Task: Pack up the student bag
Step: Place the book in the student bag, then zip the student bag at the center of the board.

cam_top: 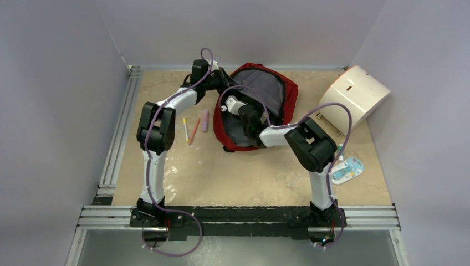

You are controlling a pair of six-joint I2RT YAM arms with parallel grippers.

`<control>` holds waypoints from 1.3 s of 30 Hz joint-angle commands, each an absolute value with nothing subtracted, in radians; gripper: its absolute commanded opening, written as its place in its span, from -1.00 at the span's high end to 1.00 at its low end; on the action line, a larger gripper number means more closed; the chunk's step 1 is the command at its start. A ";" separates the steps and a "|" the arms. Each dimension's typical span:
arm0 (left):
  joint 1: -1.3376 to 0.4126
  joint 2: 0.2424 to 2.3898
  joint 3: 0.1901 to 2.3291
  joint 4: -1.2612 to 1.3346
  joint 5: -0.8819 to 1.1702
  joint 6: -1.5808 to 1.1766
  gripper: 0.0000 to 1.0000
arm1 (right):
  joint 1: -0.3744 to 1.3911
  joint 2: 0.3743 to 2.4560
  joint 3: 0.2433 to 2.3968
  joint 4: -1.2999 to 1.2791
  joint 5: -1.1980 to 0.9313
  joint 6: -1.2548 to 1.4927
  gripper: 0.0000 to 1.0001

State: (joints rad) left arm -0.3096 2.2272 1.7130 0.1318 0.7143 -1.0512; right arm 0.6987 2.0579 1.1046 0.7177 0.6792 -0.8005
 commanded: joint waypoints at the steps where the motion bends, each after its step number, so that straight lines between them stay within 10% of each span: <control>1: -0.305 2.227 1.774 0.145 0.759 -1.028 1.00 | 0.698 1.938 1.114 0.640 0.572 -0.653 -0.31; 22: -0.305 2.203 1.782 0.058 0.723 -0.974 0.97 | 0.696 1.476 0.929 0.536 0.321 -0.081 -0.63; 29: -0.307 2.100 1.693 0.021 0.714 -0.947 0.52 | 0.582 1.316 0.846 0.540 0.226 0.271 -0.61; 32: -0.307 2.044 1.656 -0.016 0.706 -0.943 -0.07 | 0.520 1.299 0.877 0.458 0.230 0.369 -0.64; 39: -0.308 1.879 1.533 -0.093 0.658 -0.906 -0.34 | 0.416 1.420 1.087 0.187 0.212 0.440 -0.68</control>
State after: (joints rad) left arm -0.3096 2.0167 1.5730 -0.0643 0.6903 -0.9535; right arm 0.4576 1.3758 0.9649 0.3225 0.2489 0.3416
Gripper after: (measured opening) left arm 0.651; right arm 0.833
